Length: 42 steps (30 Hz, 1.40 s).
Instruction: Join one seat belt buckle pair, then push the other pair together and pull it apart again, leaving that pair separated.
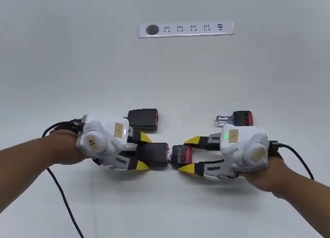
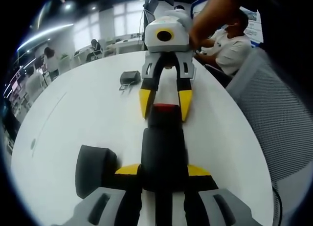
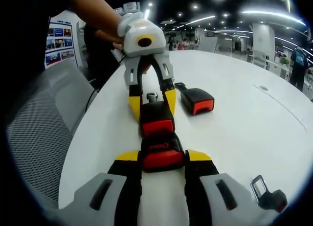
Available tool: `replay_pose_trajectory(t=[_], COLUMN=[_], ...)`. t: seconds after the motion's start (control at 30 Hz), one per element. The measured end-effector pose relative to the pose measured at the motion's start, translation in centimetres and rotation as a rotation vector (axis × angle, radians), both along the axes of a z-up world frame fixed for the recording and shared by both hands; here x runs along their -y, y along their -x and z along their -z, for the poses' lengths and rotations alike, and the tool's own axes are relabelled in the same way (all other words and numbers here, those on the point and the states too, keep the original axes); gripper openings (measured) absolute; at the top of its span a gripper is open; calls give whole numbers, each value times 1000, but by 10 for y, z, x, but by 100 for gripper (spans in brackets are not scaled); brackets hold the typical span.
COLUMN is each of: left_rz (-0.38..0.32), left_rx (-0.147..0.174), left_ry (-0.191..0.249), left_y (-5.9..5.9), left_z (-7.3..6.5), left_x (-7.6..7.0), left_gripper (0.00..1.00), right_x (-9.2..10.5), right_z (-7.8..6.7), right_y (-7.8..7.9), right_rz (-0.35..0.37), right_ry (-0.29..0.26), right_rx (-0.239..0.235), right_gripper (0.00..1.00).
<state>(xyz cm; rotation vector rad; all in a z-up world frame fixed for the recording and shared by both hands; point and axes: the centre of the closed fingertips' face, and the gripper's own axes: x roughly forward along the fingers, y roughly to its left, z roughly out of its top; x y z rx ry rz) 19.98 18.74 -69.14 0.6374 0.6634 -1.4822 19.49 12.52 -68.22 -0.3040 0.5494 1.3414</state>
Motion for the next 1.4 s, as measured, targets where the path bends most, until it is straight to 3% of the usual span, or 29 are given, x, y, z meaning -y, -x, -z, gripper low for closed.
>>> replay_pose_trajectory(t=[0.13,0.43,0.63,0.73,0.83,0.9,0.97,1.03,1.13,1.23,1.4], left_rz=[-6,-24,-35,-55,-100,-111,-153,-182,-219,-246,-252], left_rx=[4,-7,-10,4,-15,16,24,33,59,73,68], left_ry=[9,-23,-46,-82,-30,-21,13,31,11,17,-17], left_y=[0,0,0,-4,-4,-7,-13,-23,-38,-55,-74], left_z=[-1,0,2,2,-9,-21,-33,-39,-45,-50,-45], left_x=[2,1,-2,-8,-7,-9,-13,-22,-37,-44,-50], left_gripper=[33,34,41,48,53,54,54,55,56,57,61], right_x=[0,0,3,8,13,20,31,42,60,77,99], right_z=[-1,-1,-6,-13,-24,-32,-34,-37,-42,-47,-45], right_y=[0,0,3,-5,-11,-13,-18,-19,-25,-34,-47], right_rz=[3,11,69,115,151,166,179,190,199,233,274], right_ry=[-9,2,1,-9,-40,-45,-32,-30,-3,5,41], right_rx=[-5,-23,-96,-70,-68,-58,-37,-60,-20,-25,-18], right_gripper=[33,34,35,49,63,66,69,70,76,76,78])
